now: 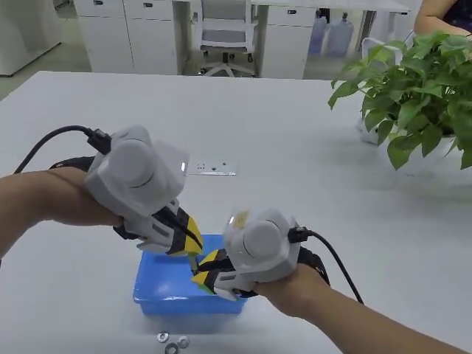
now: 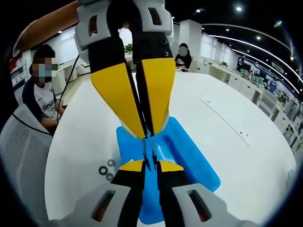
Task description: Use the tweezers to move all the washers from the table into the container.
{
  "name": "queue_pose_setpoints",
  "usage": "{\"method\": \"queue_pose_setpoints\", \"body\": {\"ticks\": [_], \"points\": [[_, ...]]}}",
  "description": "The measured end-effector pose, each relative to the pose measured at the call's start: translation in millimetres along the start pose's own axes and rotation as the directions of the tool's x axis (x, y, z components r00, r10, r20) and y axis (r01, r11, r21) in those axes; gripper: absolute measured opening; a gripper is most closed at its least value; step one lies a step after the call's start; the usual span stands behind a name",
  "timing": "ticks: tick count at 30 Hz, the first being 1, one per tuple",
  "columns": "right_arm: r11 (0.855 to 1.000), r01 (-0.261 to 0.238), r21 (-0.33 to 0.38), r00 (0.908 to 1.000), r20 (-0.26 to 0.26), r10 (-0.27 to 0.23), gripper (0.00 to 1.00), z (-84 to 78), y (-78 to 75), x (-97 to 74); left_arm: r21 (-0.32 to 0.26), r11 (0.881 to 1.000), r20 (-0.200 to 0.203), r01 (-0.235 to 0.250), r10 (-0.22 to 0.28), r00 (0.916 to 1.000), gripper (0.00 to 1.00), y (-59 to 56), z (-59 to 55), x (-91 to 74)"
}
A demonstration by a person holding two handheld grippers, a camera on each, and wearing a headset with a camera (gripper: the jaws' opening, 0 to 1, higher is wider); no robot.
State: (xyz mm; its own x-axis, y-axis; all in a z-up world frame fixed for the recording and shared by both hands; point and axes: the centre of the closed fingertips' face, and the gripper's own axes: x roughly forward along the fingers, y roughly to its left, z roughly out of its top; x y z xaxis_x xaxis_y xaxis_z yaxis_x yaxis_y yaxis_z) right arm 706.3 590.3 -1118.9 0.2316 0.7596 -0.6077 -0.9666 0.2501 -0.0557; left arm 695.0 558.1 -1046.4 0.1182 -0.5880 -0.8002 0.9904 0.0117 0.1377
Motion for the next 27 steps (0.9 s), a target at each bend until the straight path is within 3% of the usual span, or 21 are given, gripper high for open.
{"method": "queue_pose_setpoints", "body": {"ticks": [12,27], "points": [[1.000,0.008,-0.024,0.9998,0.016,-0.008,0.11,11.3,15.2,-10.7,0.008,1.000,-0.002,-0.018,0.018,0.9998,0.05,-14.5,8.0,-14.8],[0.999,0.001,-0.042,0.9999,0.017,0.000,0.11,13.8,34.1,-15.9,0.004,1.000,-0.006,-0.024,0.024,0.9997,0.05,-30.6,10.6,-20.6]]}}
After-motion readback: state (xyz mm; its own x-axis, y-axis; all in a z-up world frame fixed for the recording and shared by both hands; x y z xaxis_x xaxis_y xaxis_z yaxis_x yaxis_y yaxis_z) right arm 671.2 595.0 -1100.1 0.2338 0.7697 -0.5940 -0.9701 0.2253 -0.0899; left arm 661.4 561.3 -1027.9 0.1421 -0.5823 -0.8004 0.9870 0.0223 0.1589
